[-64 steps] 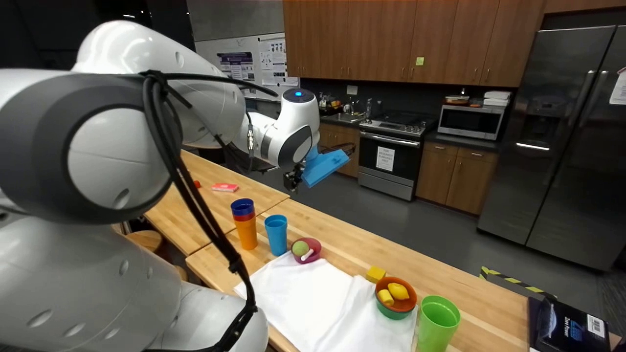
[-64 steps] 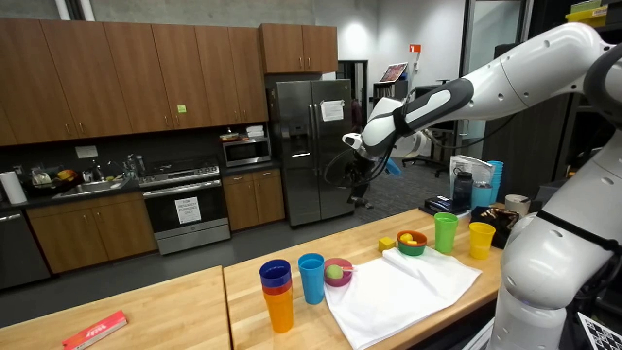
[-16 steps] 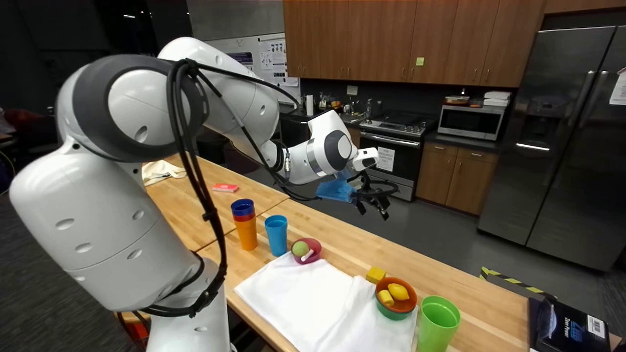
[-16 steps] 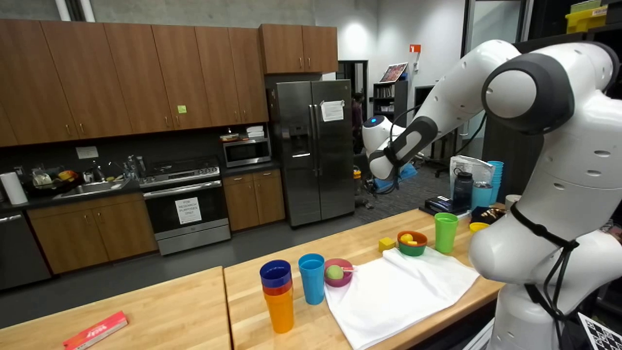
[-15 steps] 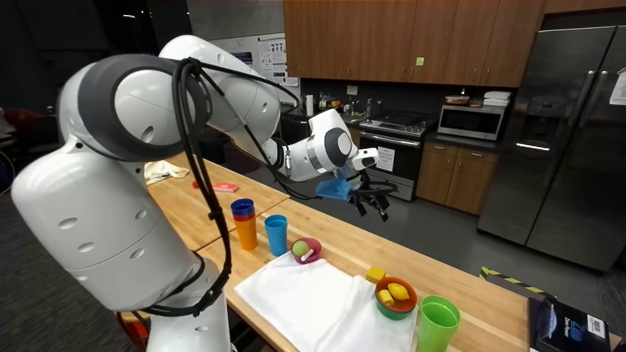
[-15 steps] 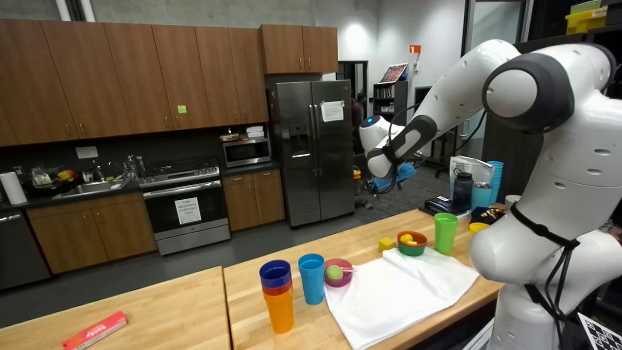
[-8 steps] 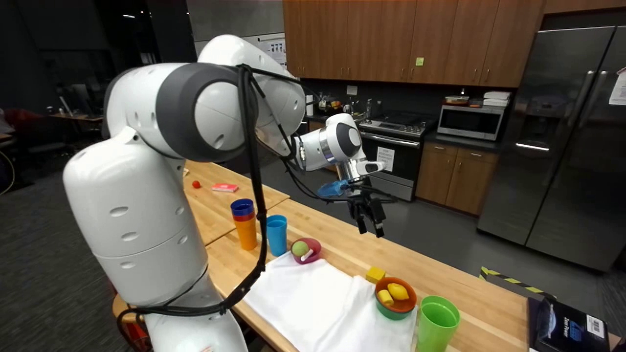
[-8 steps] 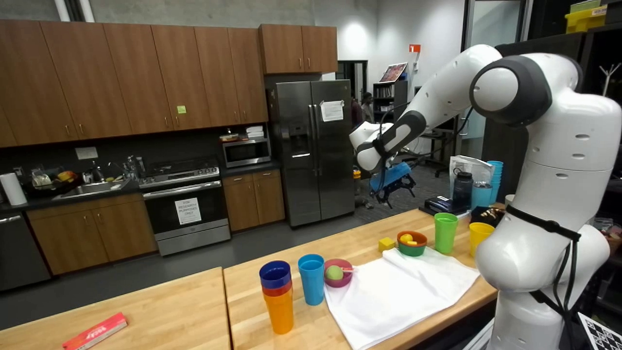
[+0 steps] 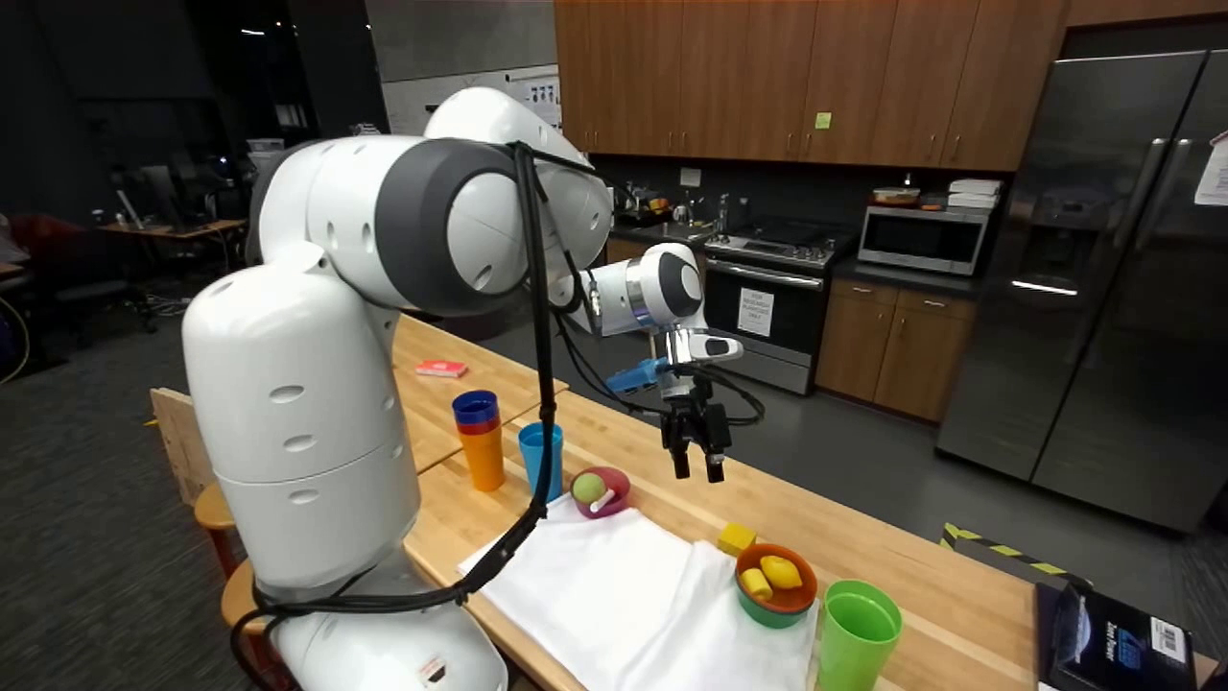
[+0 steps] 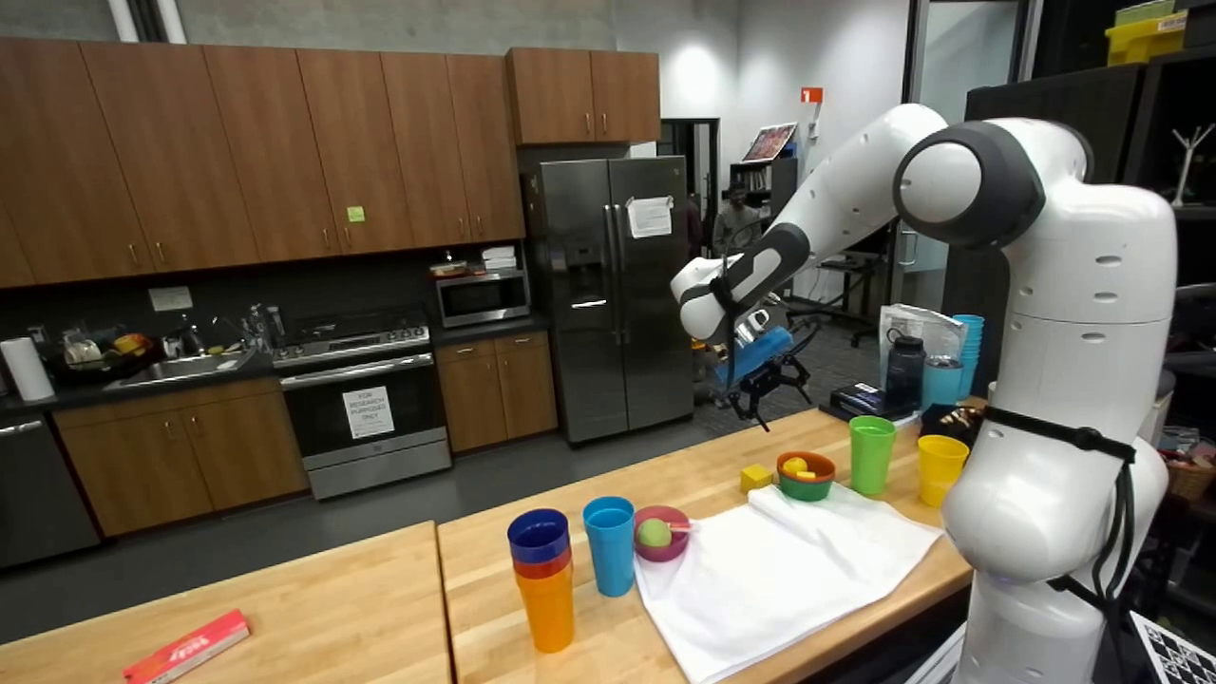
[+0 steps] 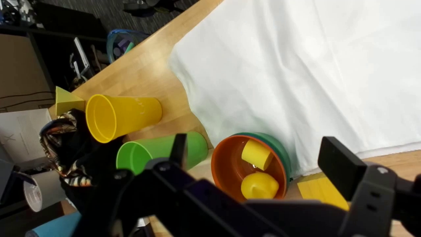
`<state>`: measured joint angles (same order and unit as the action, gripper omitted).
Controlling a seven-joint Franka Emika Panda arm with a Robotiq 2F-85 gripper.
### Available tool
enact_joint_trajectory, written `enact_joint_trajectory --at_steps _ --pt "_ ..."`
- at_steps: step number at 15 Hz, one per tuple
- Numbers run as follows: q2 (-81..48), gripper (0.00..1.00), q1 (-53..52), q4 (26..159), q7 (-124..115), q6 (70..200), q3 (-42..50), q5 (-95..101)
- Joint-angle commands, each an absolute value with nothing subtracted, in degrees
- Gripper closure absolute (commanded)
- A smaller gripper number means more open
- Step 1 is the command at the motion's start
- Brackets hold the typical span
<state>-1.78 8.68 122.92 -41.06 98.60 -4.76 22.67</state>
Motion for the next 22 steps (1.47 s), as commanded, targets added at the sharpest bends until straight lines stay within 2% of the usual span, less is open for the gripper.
enact_joint_trajectory --at_steps 1,10,18,19,22 --pt "-1.8 0.0 6.0 122.8 -41.0 98.5 -2.0 22.6" --pt "0.6 0.0 5.7 126.7 -15.4 110.1 0.9 18.8" --pt "-2.2 0.0 6.5 122.2 15.8 107.3 4.0 7.3" --pt "-1.5 0.0 5.9 124.0 9.5 108.8 3.8 8.4" --pt "-1.6 0.0 5.8 124.0 10.3 108.8 4.0 8.4"
